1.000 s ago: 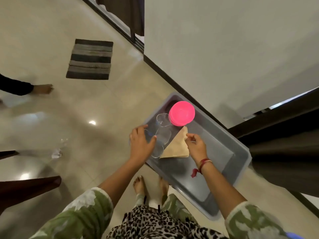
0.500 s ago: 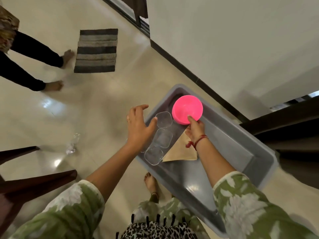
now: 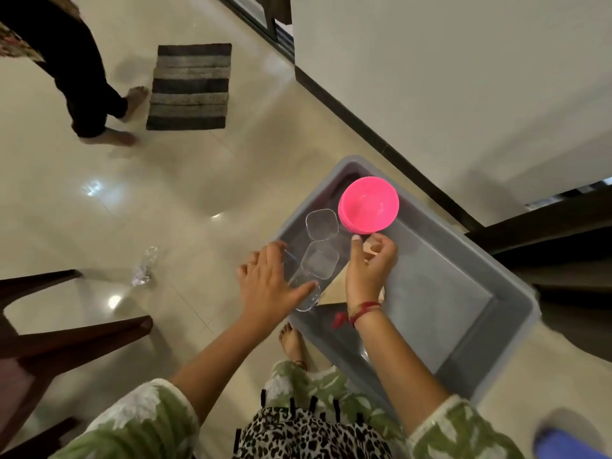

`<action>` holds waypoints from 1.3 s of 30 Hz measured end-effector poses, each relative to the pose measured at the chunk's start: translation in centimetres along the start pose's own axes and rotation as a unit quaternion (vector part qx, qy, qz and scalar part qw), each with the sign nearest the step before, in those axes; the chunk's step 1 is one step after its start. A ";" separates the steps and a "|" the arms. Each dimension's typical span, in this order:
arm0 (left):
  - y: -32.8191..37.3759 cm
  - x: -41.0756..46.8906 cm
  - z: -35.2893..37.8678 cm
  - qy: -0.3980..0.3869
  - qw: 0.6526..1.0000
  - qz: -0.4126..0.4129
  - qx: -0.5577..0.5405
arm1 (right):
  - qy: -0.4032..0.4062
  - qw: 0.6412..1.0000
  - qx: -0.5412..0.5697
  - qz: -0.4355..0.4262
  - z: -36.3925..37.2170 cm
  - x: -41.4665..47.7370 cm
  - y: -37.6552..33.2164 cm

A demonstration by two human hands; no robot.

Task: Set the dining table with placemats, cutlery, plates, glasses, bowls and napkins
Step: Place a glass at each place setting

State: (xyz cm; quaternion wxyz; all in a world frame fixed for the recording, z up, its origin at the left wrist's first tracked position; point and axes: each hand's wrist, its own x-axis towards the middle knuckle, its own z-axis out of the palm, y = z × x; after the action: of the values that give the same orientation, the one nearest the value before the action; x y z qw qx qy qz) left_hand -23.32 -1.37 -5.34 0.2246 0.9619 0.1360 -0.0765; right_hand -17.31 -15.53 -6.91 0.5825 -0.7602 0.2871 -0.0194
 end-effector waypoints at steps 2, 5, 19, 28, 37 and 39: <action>0.0 -0.8 0.6 -0.042 0.998 -0.013 0.037 | -0.097 0.977 -0.085 -0.172 -0.4 -1.0 -0.3; -0.3 -0.9 1.4 -0.057 0.995 -0.044 0.073 | -0.213 0.894 -0.245 -0.309 -0.4 -0.8 0.6; -0.4 -0.5 0.2 0.004 0.995 -0.027 0.093 | -0.233 0.843 -0.287 -0.390 -1.3 -0.4 -2.3; 0.7 -1.7 -8.3 0.041 0.981 0.125 0.142 | -0.444 0.833 -0.171 -0.283 -3.0 -3.9 -8.5; 5.8 -2.4 -16.5 0.021 0.955 0.205 0.215 | -0.378 0.680 -0.513 -0.363 -2.2 -7.4 -16.3; 6.4 -2.3 -16.7 0.024 0.953 0.207 0.219 | -0.345 0.689 -0.517 -0.372 -2.5 -7.7 -17.0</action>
State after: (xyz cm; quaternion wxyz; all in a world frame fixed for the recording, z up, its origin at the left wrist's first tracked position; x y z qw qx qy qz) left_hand -22.18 0.12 12.60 0.0163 0.9960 -0.0811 -0.0331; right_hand -17.62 -11.49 11.51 0.1003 -0.9387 -0.2759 0.1807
